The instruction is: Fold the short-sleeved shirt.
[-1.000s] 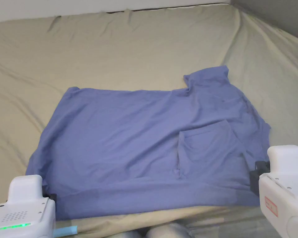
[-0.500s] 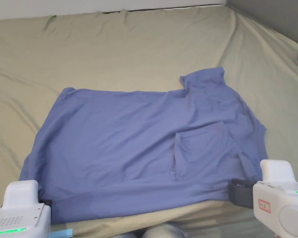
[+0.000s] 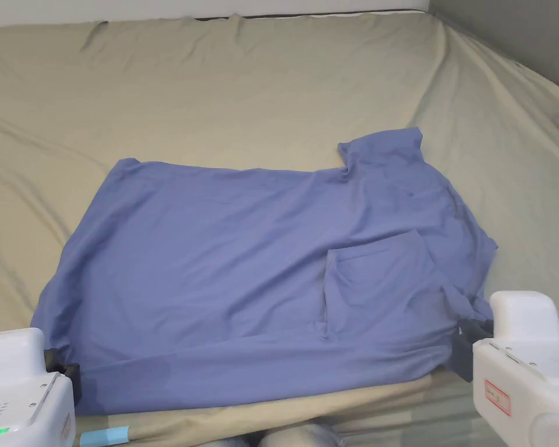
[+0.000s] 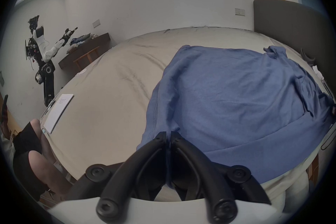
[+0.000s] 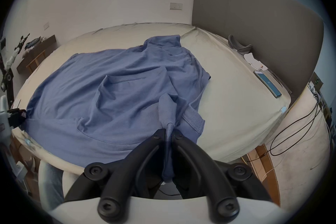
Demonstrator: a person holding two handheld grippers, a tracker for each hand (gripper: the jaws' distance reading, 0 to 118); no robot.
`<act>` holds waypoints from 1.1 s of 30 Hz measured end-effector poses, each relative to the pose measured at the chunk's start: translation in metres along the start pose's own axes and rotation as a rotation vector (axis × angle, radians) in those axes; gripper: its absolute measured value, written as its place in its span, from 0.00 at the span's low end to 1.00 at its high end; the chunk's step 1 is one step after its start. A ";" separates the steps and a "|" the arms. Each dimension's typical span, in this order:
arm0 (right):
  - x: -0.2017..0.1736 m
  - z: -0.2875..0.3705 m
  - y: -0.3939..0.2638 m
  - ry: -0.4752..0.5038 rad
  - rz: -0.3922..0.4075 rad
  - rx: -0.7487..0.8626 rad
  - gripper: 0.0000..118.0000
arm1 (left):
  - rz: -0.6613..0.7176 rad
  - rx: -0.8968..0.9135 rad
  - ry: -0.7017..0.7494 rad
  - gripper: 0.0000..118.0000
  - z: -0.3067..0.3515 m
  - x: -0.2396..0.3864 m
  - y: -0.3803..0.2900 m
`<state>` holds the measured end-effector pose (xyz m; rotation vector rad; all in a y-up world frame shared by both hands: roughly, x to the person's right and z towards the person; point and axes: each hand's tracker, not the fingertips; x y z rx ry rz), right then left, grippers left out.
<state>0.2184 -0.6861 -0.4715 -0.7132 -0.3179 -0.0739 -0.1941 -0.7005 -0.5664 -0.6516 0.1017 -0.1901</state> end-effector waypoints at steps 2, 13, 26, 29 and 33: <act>0.004 0.009 0.006 0.001 -0.024 0.033 0.06 | 0.018 0.036 0.005 0.02 0.008 0.000 0.004; -0.003 0.024 0.082 -0.009 -0.084 0.157 0.06 | 0.079 0.178 0.024 0.02 0.021 -0.007 0.087; -0.013 -0.144 0.151 -0.046 -0.021 -0.057 0.54 | -0.031 0.068 0.006 0.23 -0.138 0.032 0.161; -0.011 -0.159 0.152 -0.061 -0.011 -0.044 0.89 | -0.031 -0.010 0.003 1.00 -0.160 0.034 0.162; -0.012 -0.146 0.150 -0.038 -0.051 0.007 0.88 | -0.016 0.006 -0.021 1.00 -0.146 0.032 0.166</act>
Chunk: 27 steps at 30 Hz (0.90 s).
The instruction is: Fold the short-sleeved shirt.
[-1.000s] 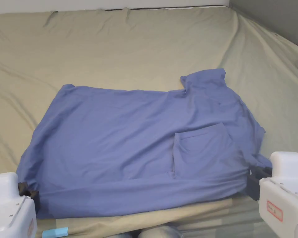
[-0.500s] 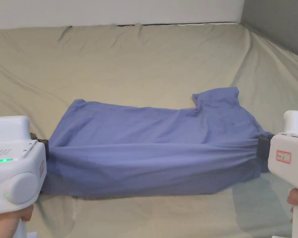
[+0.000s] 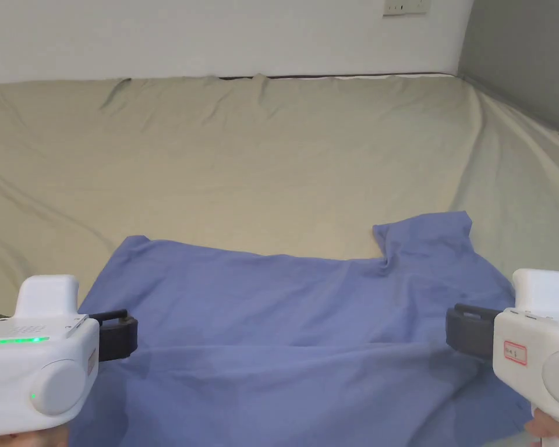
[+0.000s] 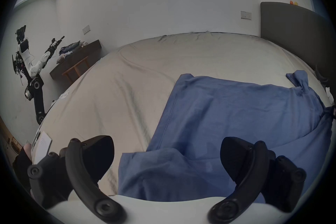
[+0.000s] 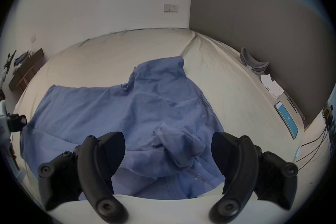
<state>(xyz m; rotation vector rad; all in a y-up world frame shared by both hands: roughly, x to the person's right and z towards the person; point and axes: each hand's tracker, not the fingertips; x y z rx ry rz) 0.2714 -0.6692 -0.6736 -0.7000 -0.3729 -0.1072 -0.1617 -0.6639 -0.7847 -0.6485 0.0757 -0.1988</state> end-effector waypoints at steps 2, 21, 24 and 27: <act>-0.003 0.014 -0.002 -0.009 0.026 0.036 0.88 | -0.040 0.022 0.025 1.00 0.018 0.000 -0.005; -0.008 0.128 -0.105 0.092 0.099 0.120 0.02 | 0.030 0.024 0.036 0.00 0.101 -0.045 -0.121; -0.002 0.121 -0.103 0.095 0.075 0.102 0.02 | 0.040 -0.002 -0.014 0.17 0.072 -0.052 -0.124; -0.001 0.114 -0.098 0.077 0.081 0.081 0.02 | 0.063 -0.091 -0.029 1.00 0.049 -0.049 -0.118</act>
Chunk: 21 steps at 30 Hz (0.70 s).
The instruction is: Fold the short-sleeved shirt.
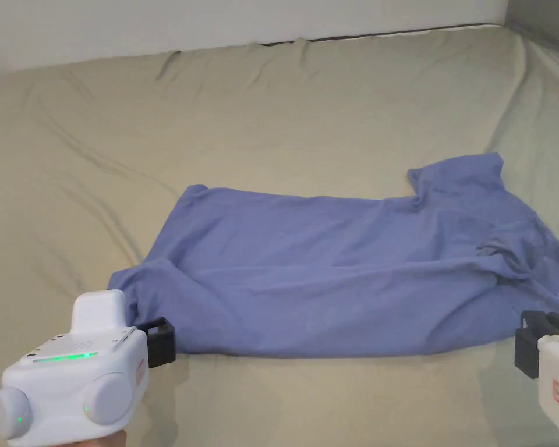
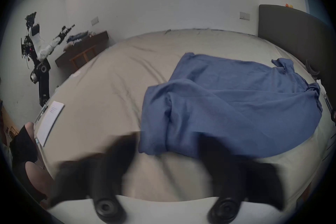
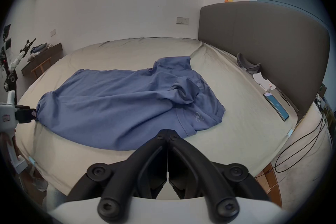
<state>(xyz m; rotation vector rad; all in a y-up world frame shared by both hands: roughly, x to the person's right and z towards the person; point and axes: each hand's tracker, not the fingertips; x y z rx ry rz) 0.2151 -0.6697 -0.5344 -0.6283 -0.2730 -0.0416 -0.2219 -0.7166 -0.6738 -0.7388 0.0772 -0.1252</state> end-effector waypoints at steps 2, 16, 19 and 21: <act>0.000 -0.003 0.002 -0.003 0.012 -0.008 0.02 | 0.000 -0.006 -0.040 1.00 -0.011 -0.003 0.002; 0.018 -0.012 0.014 -0.024 -0.019 -0.050 0.02 | -0.050 -0.098 -0.110 0.23 -0.012 0.027 0.028; 0.032 -0.010 0.015 -0.072 -0.082 -0.085 0.14 | -0.128 -0.085 -0.074 0.12 -0.003 0.041 0.030; 0.042 -0.013 0.017 -0.099 -0.093 -0.128 0.60 | -0.163 -0.086 -0.059 0.12 0.001 0.048 0.031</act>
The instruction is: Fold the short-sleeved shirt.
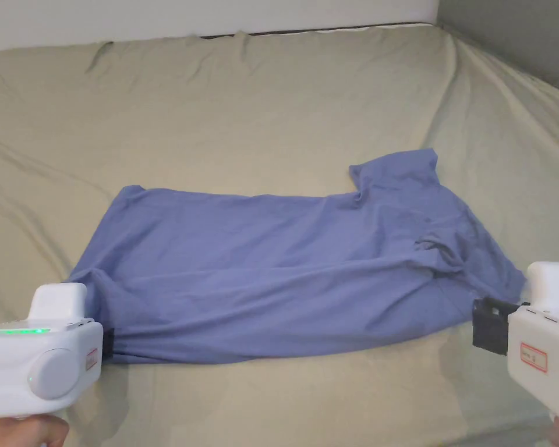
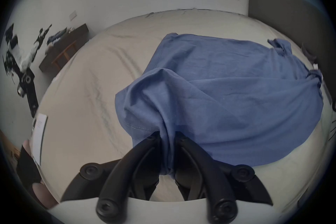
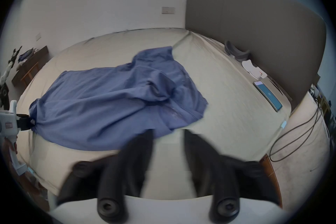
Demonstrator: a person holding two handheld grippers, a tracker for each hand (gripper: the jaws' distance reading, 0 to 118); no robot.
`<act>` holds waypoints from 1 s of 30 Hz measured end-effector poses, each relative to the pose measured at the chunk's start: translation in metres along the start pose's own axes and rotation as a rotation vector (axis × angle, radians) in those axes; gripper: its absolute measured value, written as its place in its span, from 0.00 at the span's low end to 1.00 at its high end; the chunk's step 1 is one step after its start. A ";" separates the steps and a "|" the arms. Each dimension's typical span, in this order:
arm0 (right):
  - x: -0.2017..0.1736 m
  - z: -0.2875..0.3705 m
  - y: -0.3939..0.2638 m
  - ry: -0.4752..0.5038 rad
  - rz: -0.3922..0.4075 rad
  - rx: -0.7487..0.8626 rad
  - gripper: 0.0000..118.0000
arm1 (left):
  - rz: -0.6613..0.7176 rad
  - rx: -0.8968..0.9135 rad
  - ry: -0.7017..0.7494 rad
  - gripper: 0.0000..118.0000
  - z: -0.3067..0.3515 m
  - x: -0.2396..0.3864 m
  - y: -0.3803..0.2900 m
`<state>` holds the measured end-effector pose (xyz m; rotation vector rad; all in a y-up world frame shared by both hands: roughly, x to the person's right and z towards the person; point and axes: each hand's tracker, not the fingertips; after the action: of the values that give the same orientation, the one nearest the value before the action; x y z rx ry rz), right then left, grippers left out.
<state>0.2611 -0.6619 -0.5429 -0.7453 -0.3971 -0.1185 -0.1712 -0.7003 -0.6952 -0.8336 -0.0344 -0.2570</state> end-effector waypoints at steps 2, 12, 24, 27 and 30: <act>0.007 -0.010 0.001 -0.008 -0.012 -0.053 0.78 | 0.000 0.001 -0.004 0.12 0.004 0.001 0.002; -0.007 -0.093 0.037 0.016 0.019 -0.174 0.78 | 0.010 -0.008 -0.017 0.12 0.004 -0.003 0.003; -0.026 -0.113 0.040 0.091 0.066 -0.187 0.10 | -0.012 -0.011 0.013 0.12 0.000 0.000 0.004; -0.028 -0.100 0.039 0.092 0.070 -0.178 0.10 | -0.004 0.013 0.021 0.11 0.011 -0.002 0.002; -0.013 -0.077 0.036 0.118 -0.023 -0.169 0.10 | 0.029 0.026 0.023 0.11 0.023 -0.009 0.002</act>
<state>0.2814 -0.6886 -0.6219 -0.8957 -0.2853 -0.2191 -0.1781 -0.6798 -0.6822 -0.8044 -0.0047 -0.2385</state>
